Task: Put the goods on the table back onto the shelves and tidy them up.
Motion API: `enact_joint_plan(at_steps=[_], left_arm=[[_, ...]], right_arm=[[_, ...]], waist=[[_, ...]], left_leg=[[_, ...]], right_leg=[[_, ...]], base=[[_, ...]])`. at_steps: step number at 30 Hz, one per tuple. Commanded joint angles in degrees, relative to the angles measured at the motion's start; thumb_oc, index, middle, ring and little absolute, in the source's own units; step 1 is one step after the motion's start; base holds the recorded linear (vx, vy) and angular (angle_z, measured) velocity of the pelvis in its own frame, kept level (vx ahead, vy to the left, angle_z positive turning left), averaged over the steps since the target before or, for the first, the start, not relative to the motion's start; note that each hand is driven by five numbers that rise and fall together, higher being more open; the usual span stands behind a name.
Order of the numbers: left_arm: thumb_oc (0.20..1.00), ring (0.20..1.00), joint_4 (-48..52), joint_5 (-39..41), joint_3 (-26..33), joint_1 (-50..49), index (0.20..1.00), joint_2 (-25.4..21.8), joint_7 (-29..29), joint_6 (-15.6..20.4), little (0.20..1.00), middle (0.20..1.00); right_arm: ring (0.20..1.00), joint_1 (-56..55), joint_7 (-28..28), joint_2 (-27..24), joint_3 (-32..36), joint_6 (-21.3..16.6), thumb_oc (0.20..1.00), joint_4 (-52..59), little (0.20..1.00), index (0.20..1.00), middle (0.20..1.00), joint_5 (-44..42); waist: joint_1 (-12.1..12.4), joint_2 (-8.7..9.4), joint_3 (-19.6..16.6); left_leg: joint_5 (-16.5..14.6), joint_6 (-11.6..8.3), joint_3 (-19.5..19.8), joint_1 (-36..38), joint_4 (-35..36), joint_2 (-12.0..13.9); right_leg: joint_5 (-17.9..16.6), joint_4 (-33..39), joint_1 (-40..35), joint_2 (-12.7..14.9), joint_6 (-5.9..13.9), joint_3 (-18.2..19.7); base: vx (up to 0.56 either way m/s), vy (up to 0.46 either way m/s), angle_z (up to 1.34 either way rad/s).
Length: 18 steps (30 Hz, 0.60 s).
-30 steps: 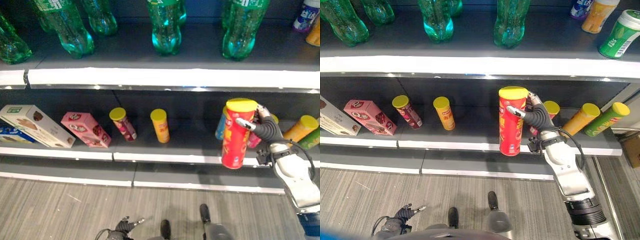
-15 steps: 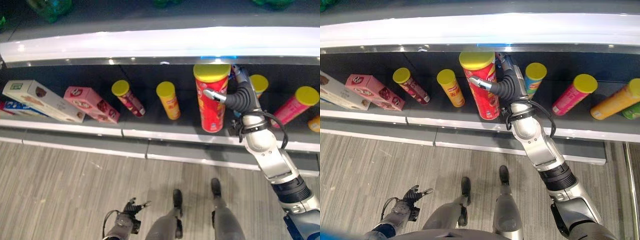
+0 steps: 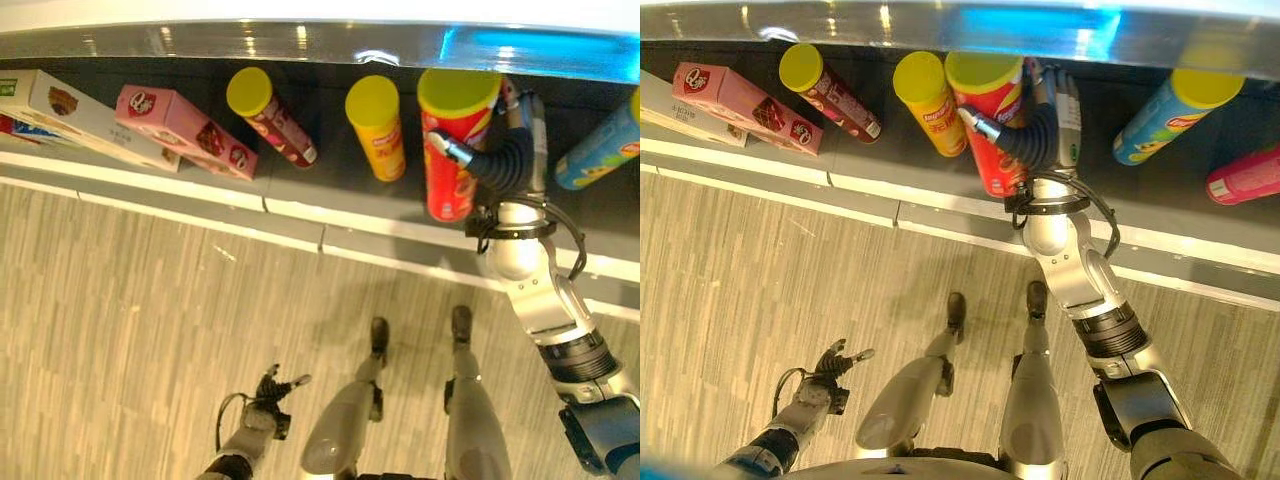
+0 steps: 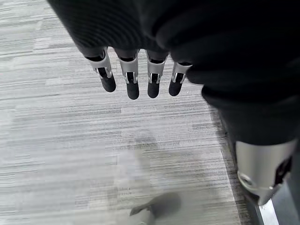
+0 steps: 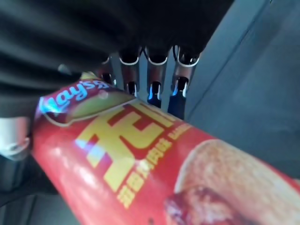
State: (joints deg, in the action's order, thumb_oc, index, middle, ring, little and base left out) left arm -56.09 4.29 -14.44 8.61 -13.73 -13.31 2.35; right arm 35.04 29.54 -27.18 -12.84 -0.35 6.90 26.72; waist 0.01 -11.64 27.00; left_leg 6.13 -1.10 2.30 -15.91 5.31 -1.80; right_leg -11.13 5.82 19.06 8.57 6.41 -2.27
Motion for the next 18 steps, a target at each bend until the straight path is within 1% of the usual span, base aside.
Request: enact_joint_plan(at_steps=[1, 4, 5, 6, 8, 10, 11, 12, 13, 18], left_arm=[[1.0, 1.0, -2.43, 1.48, -2.47, 0.87, 1.0, -2.6, -1.59, 0.41, 1.0, 1.0], [1.0, 1.0, -2.02, 1.37, -2.85, 0.95, 1.0, -2.57, -1.55, 0.6, 1.0, 1.0], [1.0, 1.0, -1.57, 1.41, -3.16, 1.04, 1.0, -2.41, -1.61, 0.79, 1.0, 1.0], [1.0, 1.0, -1.56, 1.41, -3.17, 1.07, 1.0, -2.39, -1.62, 0.78, 1.0, 1.0], [1.0, 1.0, -0.96, 2.14, -3.35, 1.6, 1.0, -2.27, -1.86, 0.99, 1.0, 1.0], [1.0, 1.0, -0.97, 2.22, -3.41, 1.78, 1.0, -2.24, -1.9, 1.08, 1.0, 1.0], [1.0, 1.0, -0.72, 2.53, -3.37, 2.25, 1.0, -2.21, -1.85, 1.17, 1.0, 1.0], [1.0, 1.0, -0.73, 2.53, -3.36, 2.26, 1.0, -2.2, -1.85, 1.17, 1.0, 1.0], [1.0, 1.0, -0.4, 3.13, -3.31, 2.64, 1.0, -2.23, -2.0, 1.35, 1.0, 1.0], [1.0, 1.0, -0.14, 4.24, -3.33, 3.22, 1.0, -2.25, -2.29, 1.75, 1.0, 1.0]], right_arm=[[0.2, 5.75, 5.06, -0.06, 1.69, -1.34, 0.2, 3.54, 0.2, 0.2, 0.2, 4.09], [0.2, 6.72, 7.36, -0.49, 2.81, -0.54, 0.2, 3.33, 0.2, 0.2, 0.2, 5.93], [0.2, 7.36, 9.17, -0.68, 3.63, 0.09, 0.2, 3.39, 0.2, 0.2, 0.2, 6.98], [0.2, 7.37, 9.19, -0.69, 3.63, 0.11, 0.2, 3.39, 0.2, 0.2, 0.2, 7.0], [0.2, 8.65, 12.11, -1.03, 5.05, 0.85, 0.2, 4.28, 0.2, 0.2, 0.2, 8.91], [0.2, 9.05, 12.56, -1.05, 5.32, 0.73, 0.2, 4.79, 0.2, 0.2, 0.2, 9.31], [0.2, 10.05, 12.89, -0.84, 5.22, 0.47, 0.2, 5.87, 0.2, 0.2, 0.2, 9.67], [0.2, 10.05, 12.89, -0.84, 5.22, 0.47, 0.2, 5.87, 0.2, 0.2, 0.2, 9.67], [0.2, 11.39, 12.87, -0.54, 4.34, 0.38, 0.2, 6.18, 0.2, 0.2, 0.2, 9.43], [0.2, 13.4, 13.18, -0.1, 3.26, 0.22, 0.2, 5.78, 0.2, 0.2, 0.2, 8.96]], waist=[[-0.58, 0.64, -3.35], [-0.65, -0.51, -2.56], [-0.74, -1.24, -2.15], [-0.72, -1.25, -2.19], [-0.85, -2.54, -1.63], [-0.84, -2.87, -1.57], [-0.72, -3.74, -1.46], [-0.71, -3.74, -1.5], [-0.52, -4.4, -1.11], [-0.22, -4.82, -0.77]], left_leg=[[-2.71, -3.22, -0.68, -2.37, -0.31, -0.08], [-2.42, -3.39, -0.79, -3.55, -0.31, -0.28], [-2.22, -3.48, -0.84, -4.31, -0.31, -0.46], [-2.2, -3.48, -0.84, -4.38, -0.31, -0.47], [-1.97, -3.48, -0.73, -5.67, -0.31, -0.96], [-1.84, -3.49, -0.82, -6.26, -0.31, -1.12], [-1.61, -3.54, -0.9, -7.34, -0.31, -1.37], [-1.6, -3.54, -0.9, -7.39, -0.31, -1.37], [-1.44, -3.6, -1.15, -8.39, -0.31, -1.69], [-1.07, -3.72, -1.59, -9.92, -0.31, -1.98]], right_leg=[[5.32, -4.17, 2.25, 4.06, 4.73, 3.62], [5.09, -4.18, 3.47, 4.16, 4.83, 3.77], [4.84, -4.14, 4.12, 4.32, 4.99, 3.84], [4.82, -4.14, 4.19, 4.32, 4.99, 3.84], [4.53, -4.23, 5.67, 4.45, 5.17, 4.12], [4.37, -4.34, 6.29, 4.44, 5.29, 4.24], [4.26, -4.39, 7.5, 4.6, 5.35, 4.25], [4.26, -4.41, 7.56, 4.6, 5.35, 4.25], [3.95, -4.24, 8.51, 4.78, 5.57, 4.1], [3.27, -4.14, 10.25, 4.91, 5.8, 3.84]], base=[[0.0, 0.0, 0.0], [-0.02, 0.015, -0.03], [0.0, 0.0, 0.0], [-0.03, 0.032, 0.02], [-0.02, 0.031, -0.01], [-0.02, 0.028, -0.07], [-0.02, 0.037, -0.06], [-0.02, 0.053, -0.08], [-0.01, 0.025, -0.04], [0.0, 0.013, -0.04]])
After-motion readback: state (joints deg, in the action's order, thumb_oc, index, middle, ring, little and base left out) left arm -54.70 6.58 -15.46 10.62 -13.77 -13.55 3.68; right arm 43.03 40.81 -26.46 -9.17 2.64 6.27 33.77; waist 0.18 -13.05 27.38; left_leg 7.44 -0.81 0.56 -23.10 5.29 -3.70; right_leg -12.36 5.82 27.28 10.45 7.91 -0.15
